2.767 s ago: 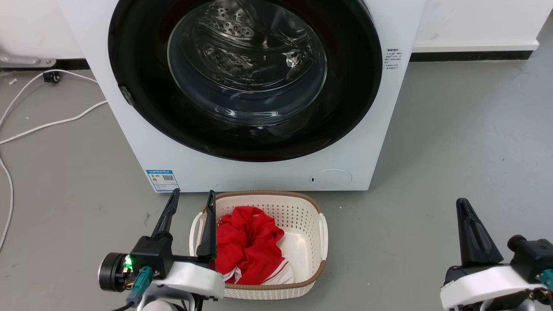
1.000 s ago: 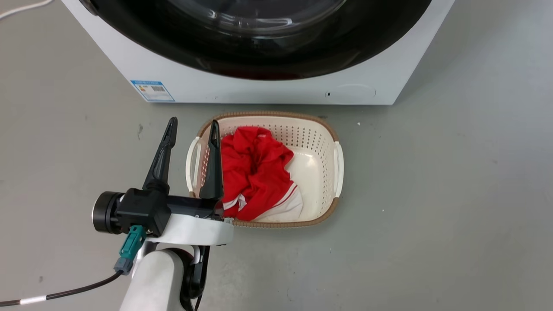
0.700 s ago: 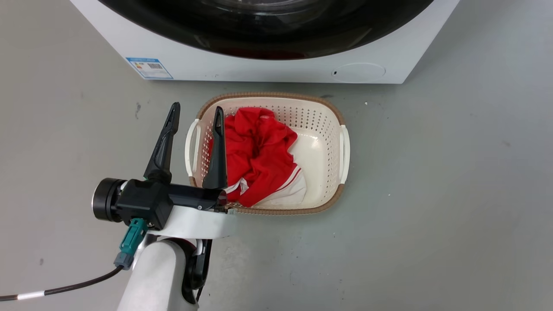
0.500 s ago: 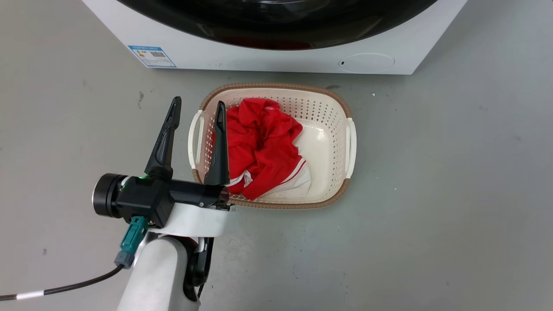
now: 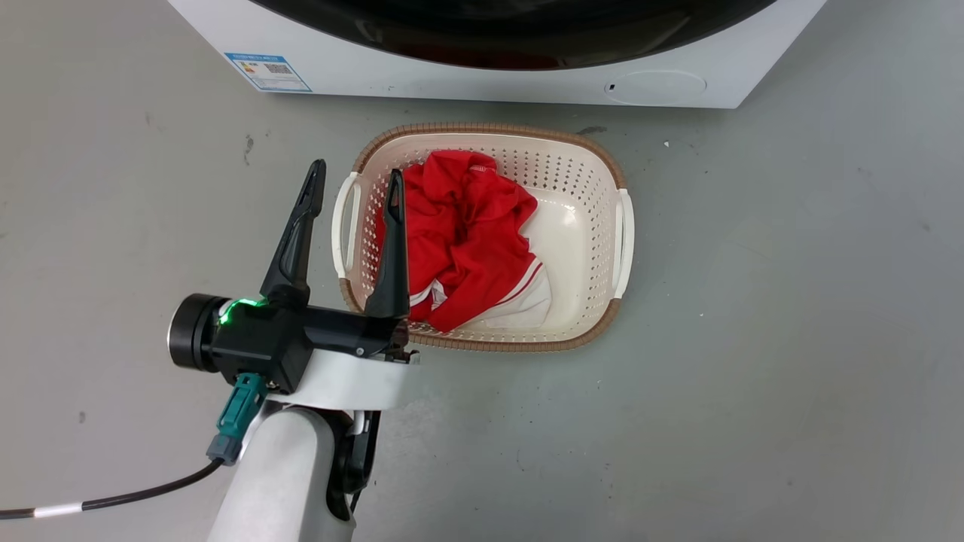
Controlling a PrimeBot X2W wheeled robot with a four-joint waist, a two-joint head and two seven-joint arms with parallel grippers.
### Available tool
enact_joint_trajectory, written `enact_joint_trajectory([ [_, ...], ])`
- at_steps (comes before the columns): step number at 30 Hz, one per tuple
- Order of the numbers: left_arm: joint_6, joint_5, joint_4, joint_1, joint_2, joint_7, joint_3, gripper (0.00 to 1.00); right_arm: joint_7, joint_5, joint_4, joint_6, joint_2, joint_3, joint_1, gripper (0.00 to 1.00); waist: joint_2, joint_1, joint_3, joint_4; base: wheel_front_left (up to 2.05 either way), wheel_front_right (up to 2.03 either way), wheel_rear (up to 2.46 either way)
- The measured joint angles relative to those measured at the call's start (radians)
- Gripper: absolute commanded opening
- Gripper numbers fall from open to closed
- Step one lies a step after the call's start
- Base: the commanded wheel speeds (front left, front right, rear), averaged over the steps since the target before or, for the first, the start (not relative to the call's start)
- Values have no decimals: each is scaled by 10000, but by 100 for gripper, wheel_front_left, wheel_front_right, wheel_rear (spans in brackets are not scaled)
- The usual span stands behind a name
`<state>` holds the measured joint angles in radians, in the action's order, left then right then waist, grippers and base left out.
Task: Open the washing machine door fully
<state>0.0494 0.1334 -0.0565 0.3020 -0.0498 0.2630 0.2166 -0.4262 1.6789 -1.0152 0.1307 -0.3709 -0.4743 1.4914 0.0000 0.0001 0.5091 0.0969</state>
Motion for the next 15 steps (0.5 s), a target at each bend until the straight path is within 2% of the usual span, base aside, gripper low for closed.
enact_joint_trajectory([
  [6,77,67,12,97,-2,0,81,100,-744,94,2,-2,-21,-61,91,0,0,0,33,38,0,0,0],
  [15,123,117,75,105,0,0,79,100,-2288,596,648,-12,-12,-163,-388,0,0,0,-99,-20,0,0,0],
])
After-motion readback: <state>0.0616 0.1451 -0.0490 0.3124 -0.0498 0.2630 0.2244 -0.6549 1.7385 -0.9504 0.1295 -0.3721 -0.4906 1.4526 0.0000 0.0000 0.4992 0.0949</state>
